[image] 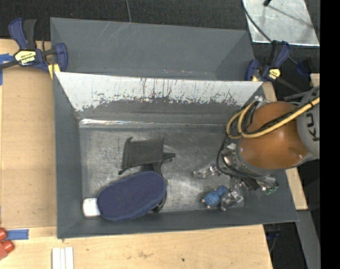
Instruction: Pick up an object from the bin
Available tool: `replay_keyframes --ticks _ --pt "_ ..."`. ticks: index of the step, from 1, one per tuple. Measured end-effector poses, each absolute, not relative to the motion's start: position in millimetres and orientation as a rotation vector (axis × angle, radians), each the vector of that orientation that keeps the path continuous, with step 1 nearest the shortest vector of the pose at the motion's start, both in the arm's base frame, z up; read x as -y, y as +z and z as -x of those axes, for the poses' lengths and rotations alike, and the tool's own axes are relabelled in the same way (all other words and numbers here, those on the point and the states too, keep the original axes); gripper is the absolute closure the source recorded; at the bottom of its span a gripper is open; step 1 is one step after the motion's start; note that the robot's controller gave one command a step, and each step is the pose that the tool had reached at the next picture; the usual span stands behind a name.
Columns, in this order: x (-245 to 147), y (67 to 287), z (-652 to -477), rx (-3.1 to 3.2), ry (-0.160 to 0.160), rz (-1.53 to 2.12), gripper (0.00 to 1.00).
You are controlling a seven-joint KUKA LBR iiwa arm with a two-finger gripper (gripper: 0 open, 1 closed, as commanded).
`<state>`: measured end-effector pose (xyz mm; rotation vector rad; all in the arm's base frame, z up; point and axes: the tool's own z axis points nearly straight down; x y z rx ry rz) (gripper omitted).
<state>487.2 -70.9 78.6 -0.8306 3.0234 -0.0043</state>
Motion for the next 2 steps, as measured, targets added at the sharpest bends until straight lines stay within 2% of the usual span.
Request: replay_keyframes --ticks 1,2 --pt "70 79 -486.8 -3.023 -0.002 0.832 1.00" --pt "73 225 -494.1 -3.025 -0.007 0.810 1.00"
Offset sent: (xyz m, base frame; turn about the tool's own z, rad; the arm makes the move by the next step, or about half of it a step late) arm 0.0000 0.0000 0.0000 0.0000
